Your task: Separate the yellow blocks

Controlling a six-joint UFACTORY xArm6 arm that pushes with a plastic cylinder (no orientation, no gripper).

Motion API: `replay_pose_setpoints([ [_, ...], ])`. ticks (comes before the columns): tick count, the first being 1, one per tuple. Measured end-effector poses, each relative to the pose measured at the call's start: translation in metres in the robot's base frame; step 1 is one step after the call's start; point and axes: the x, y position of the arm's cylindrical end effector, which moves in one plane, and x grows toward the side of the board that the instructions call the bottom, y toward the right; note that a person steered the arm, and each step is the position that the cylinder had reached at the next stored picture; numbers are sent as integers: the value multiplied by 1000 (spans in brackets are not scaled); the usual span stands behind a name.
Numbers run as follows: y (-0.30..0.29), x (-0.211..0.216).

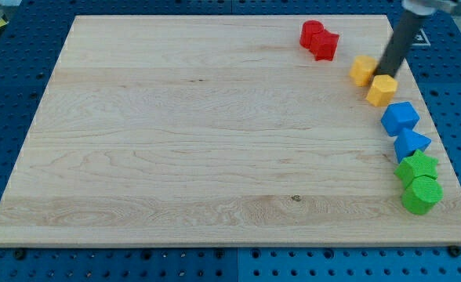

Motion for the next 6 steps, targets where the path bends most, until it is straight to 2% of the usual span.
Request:
replay_pose_setpoints([
  [1,-53,0],
  [2,-80,0],
  [3,-47,16],
  [4,12,28],
  [5,14,7],
  [6,-21,-6],
])
